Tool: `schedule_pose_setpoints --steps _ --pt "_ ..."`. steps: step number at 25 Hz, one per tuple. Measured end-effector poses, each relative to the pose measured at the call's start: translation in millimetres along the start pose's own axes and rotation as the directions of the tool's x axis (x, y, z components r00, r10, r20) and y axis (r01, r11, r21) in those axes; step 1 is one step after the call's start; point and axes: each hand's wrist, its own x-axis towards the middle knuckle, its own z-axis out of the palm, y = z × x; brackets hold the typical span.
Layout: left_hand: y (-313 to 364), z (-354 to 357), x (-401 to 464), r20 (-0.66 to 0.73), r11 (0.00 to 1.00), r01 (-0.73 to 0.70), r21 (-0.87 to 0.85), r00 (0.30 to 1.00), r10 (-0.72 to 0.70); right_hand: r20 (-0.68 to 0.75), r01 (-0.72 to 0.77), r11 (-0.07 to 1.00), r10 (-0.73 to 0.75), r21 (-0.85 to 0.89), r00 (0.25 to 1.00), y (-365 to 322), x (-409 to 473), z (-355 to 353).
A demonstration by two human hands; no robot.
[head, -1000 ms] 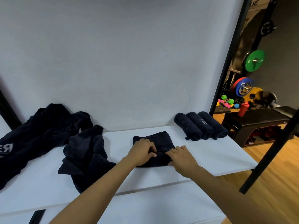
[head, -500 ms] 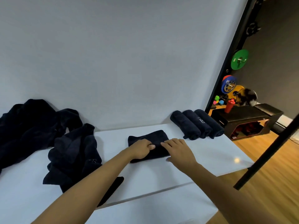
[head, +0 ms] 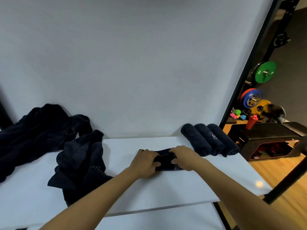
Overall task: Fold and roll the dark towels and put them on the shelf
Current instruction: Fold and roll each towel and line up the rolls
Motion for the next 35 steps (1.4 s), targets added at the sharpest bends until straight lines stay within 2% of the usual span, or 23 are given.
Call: schedule_pose_setpoints --steps 2,4,6,9,11,13,16,19,22,27,35 --pt "0.5 -5.7 12.6 0.082 0.993 0.112 -0.048 0.991 -0.107 -0.172 0.084 0.990 -0.103 -0.112 0.980 0.6 1.2 9.0" --pt "-3.9 -7.3 24.0 0.146 0.984 0.175 -0.041 0.975 -0.168 -0.197 0.128 0.960 -0.179 -0.248 0.964 0.8 7.4 23.7" --pt "-5.9 -8.4 28.1 0.094 0.986 0.169 -0.008 0.981 -0.167 -0.188 0.104 0.956 -0.160 -0.275 0.969 2.7 18.1 31.6" --pt "-0.7 -9.4 18.7 -0.095 0.996 0.043 -0.080 0.994 -0.051 -0.081 0.085 0.993 -0.092 -0.087 0.992 13.9 32.4 20.3" --pt "-0.7 -7.8 13.3 -0.056 0.999 0.029 -0.038 0.998 -0.031 0.023 0.056 0.992 -0.058 0.109 0.998 20.6 39.5 8.1" --pt "-6.1 -6.4 19.1 -0.003 0.994 0.099 -0.041 0.995 -0.099 0.007 0.049 0.984 -0.051 0.172 0.999 20.8 42.7 6.8" --pt "-13.9 -10.6 38.5 0.070 0.974 0.190 -0.126 0.981 -0.182 -0.243 0.157 0.988 -0.155 -0.009 0.958 16.2 35.7 26.5" --pt "-16.4 -8.2 49.2 0.148 0.987 0.161 -0.027 0.977 -0.155 -0.282 0.165 0.966 -0.218 -0.199 0.935 23.2 44.2 51.1" --pt "-18.5 -3.6 51.7 0.223 0.984 0.167 0.057 0.959 -0.175 -0.192 0.136 0.967 -0.178 -0.216 0.965 23.6 60.1 43.4" --pt "-27.9 0.1 66.1 0.213 0.973 0.192 0.128 0.953 -0.216 -0.078 0.088 0.961 -0.113 -0.263 0.991 16.9 82.2 25.8" --pt "-34.5 0.2 83.8 0.210 0.974 0.224 0.039 0.951 -0.227 -0.098 -0.049 0.992 0.037 -0.119 0.995 13.5 101.7 31.0"
